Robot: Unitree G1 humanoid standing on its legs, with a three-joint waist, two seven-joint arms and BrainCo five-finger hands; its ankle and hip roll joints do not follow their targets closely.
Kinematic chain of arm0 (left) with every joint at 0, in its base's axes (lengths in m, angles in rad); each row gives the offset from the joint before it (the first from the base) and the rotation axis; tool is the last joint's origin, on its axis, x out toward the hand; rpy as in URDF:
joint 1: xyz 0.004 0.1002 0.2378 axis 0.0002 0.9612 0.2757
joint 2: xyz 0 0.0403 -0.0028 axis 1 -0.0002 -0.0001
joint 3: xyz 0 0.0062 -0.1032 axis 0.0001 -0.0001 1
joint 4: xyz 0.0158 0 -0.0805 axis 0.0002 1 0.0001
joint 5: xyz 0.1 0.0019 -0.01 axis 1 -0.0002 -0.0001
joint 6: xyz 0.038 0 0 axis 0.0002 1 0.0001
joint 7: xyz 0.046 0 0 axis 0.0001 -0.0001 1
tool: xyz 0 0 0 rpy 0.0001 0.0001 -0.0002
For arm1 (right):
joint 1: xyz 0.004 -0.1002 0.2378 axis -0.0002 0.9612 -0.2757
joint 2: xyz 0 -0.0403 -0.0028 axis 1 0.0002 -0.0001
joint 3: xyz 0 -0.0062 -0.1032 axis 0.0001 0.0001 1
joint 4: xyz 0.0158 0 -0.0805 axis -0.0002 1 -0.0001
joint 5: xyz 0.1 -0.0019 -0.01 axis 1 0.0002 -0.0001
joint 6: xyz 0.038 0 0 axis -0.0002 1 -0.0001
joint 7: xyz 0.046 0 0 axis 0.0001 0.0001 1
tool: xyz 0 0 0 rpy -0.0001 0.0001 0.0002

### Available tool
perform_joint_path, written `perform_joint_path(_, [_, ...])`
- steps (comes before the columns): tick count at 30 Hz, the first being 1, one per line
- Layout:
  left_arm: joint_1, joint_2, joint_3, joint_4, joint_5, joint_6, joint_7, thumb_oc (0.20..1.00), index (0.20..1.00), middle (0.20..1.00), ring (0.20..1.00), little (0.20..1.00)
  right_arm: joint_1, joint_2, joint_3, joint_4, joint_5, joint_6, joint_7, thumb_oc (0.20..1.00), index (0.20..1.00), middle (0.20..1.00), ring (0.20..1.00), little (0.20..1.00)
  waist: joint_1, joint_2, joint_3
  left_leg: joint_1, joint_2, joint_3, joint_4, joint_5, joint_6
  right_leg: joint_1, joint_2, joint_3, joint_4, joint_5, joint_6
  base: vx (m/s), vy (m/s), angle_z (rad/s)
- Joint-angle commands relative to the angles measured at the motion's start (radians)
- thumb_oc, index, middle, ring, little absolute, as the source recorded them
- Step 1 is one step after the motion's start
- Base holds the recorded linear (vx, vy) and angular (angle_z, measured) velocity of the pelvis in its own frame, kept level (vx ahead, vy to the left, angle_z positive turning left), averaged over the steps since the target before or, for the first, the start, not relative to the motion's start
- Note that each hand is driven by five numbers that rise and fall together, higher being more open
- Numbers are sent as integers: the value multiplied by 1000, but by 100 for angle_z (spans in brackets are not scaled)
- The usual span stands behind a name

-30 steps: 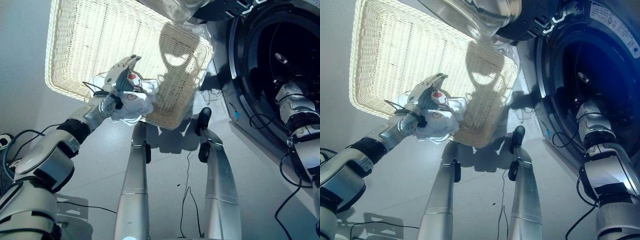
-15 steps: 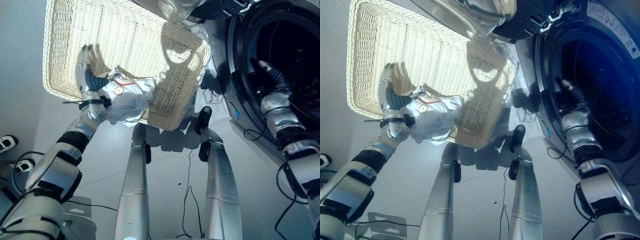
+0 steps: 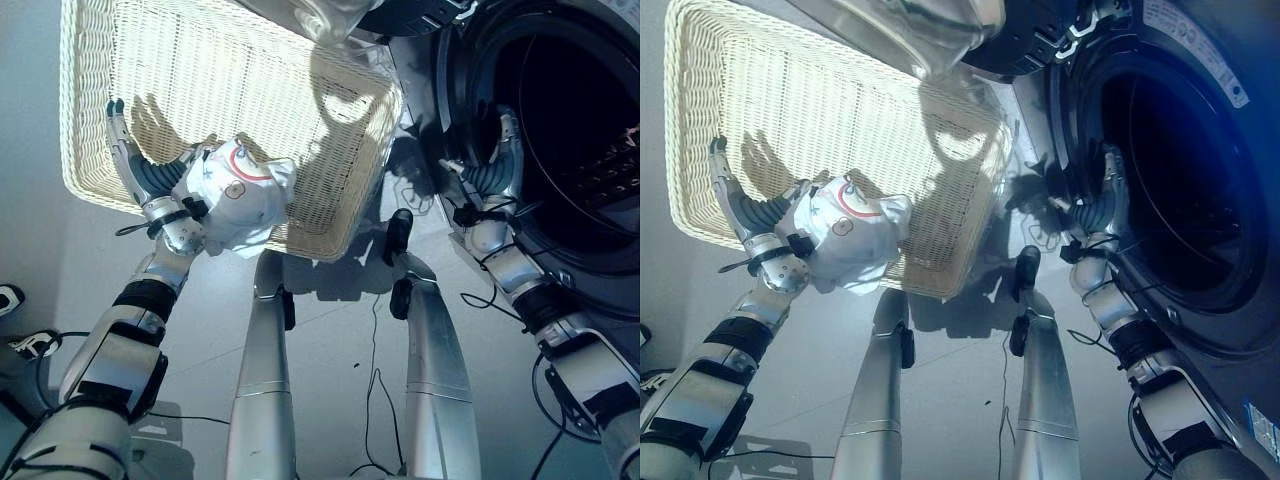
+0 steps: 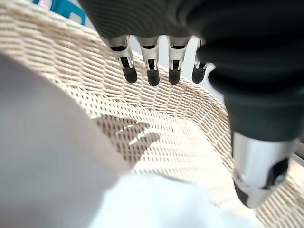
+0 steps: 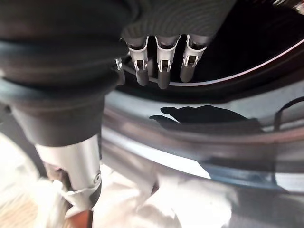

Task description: Put the clothes into the washing machine.

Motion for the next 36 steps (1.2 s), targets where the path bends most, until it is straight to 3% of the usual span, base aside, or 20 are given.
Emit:
perform_joint_path(1, [-8, -14, 80, -12, -31, -31, 35, 1000, 1000, 1000, 1000, 1000, 17, -5, 22, -120, -140, -44, -12, 1000, 1000, 1000, 1000, 1000, 9, 8, -10, -12, -52, 36, 134, -101, 67, 88, 74, -54, -157, 101, 4, 0, 0, 0])
perform_joint_path(8, [-21, -15, 97, -4, -46, -14, 22, 1000, 1000, 1000, 1000, 1000, -36, 4, 103, -218, -260, -70, 36, 1000, 1000, 1000, 1000, 1000, 21, 8, -10, -8, -51, 34, 130, -93, 63, 95, 72, -58, -154, 95, 5, 0, 0, 0])
perform_joint_path(17, [-135, 46, 52, 111, -2, 108, -13, 1000, 1000, 1000, 1000, 1000, -220, 27, 258, -272, -287, -94, 167, 1000, 1000, 1000, 1000, 1000, 48, 0, -10, -1, -46, 24, 121, -81, 54, 113, 70, -76, -161, 92, 4, 0, 0, 0])
perform_joint_path(23, [-193, 87, 23, 174, -14, 163, 28, 1000, 1000, 1000, 1000, 1000, -348, 66, 367, -224, -262, -58, 276, 1000, 1000, 1000, 1000, 1000, 79, 5, -10, 3, -52, 10, 116, -73, 53, 126, 63, -93, -171, 95, 0, 0, 0, 0])
perform_joint_path(28, [-241, 98, 3, 198, -16, 205, 70, 1000, 1000, 1000, 1000, 1000, -448, 144, 447, -135, -229, 30, 398, 1000, 1000, 1000, 1000, 1000, 115, 3, -10, 3, -66, -14, 121, -68, 55, 135, 49, -117, -172, 100, -2, 12, -50, 4])
perform_joint_path(36, [-324, 85, -50, 213, -26, 249, 83, 1000, 1000, 1000, 1000, 1000, -547, 250, 498, 79, -197, 80, 443, 1000, 1000, 1000, 1000, 1000, 156, 17, -10, -12, -88, -43, 121, -57, 61, 128, 34, -138, -172, 115, 0, 20, -29, 7])
